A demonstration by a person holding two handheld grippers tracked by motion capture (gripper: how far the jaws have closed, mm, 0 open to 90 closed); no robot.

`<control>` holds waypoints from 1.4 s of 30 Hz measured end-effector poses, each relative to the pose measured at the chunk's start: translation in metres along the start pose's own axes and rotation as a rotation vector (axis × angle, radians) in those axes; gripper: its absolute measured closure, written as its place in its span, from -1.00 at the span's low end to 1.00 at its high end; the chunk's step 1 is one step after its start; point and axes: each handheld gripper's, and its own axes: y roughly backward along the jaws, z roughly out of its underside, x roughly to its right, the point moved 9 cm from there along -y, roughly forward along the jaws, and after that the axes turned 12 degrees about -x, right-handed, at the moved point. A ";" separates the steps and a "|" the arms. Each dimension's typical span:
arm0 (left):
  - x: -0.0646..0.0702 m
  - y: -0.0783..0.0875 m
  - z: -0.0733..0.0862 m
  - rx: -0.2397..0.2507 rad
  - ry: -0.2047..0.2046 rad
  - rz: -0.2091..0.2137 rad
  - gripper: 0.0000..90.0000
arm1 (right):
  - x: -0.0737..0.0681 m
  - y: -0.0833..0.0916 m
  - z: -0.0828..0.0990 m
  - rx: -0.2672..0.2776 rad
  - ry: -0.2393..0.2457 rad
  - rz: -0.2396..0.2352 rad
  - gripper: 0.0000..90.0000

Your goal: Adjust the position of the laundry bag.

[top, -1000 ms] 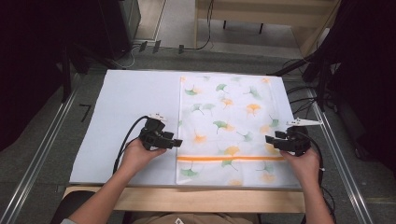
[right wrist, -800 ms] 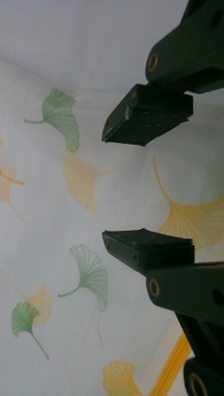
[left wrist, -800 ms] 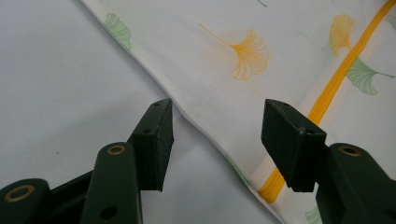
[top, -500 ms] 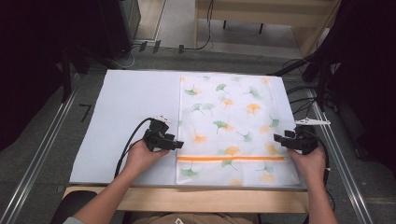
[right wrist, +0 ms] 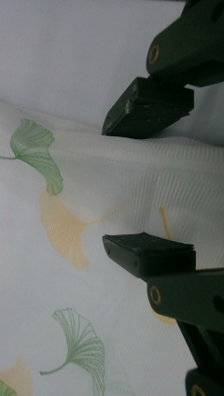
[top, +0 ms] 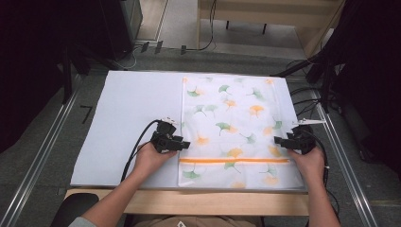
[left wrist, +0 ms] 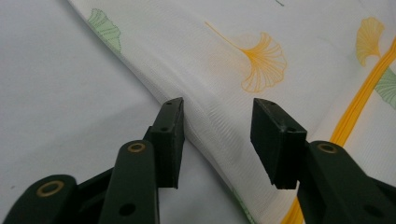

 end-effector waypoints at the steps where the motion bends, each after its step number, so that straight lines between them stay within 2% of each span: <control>1: 0.000 -0.001 -0.001 0.003 -0.003 -0.001 0.29 | 0.000 0.000 0.000 0.002 0.005 0.004 0.02; 6: -0.001 -0.002 -0.002 0.004 -0.013 -0.015 0.45 | -0.001 0.000 0.000 0.003 -0.014 -0.007 0.15; 8: -0.001 -0.003 -0.003 0.004 -0.015 -0.020 0.52 | -0.001 0.000 0.000 0.003 -0.014 0.005 0.25; 11: -0.002 -0.003 -0.003 0.006 -0.020 -0.035 0.63 | 0.000 0.000 -0.001 0.001 -0.003 0.012 0.48; 12: -0.003 -0.003 -0.003 0.006 -0.025 -0.039 0.67 | -0.002 0.000 -0.002 -0.001 0.003 0.001 0.58; 14: -0.004 -0.004 -0.003 0.011 -0.018 -0.032 0.81 | -0.005 -0.001 -0.002 -0.006 0.012 0.009 0.67; 15: -0.005 -0.004 -0.004 0.012 -0.016 -0.030 0.96 | -0.006 -0.002 -0.002 -0.014 0.014 0.018 0.82; 16: -0.005 -0.005 -0.004 0.011 -0.020 -0.027 0.96 | -0.006 -0.002 -0.002 -0.014 0.014 0.018 0.82; 18: -0.004 -0.005 -0.004 0.008 -0.029 -0.035 1.00 | -0.007 -0.002 -0.003 -0.020 0.010 0.018 0.96; 22: -0.004 -0.003 -0.005 0.009 -0.032 -0.016 1.00 | -0.006 -0.002 -0.004 -0.025 0.002 0.010 0.99; 26: -0.005 0.002 -0.005 0.014 -0.016 0.015 1.00 | -0.007 0.000 -0.005 -0.026 -0.006 -0.002 1.00; 29: -0.008 0.009 -0.006 0.015 -0.022 0.017 1.00 | -0.011 0.001 -0.006 -0.033 -0.004 -0.009 1.00; 33: -0.015 0.018 -0.005 0.029 0.012 0.043 1.00 | -0.017 0.001 -0.008 -0.036 0.009 -0.020 1.00; 39: -0.026 0.028 0.001 0.013 0.023 0.029 1.00 | -0.032 0.000 -0.016 -0.037 0.039 -0.047 0.99; 41: -0.031 0.033 0.003 0.022 0.035 0.023 1.00 | -0.041 -0.001 -0.020 -0.041 0.054 -0.060 0.99; 42: -0.033 0.036 0.004 0.026 0.045 0.020 1.00 | -0.041 -0.001 -0.020 -0.041 0.054 -0.060 0.99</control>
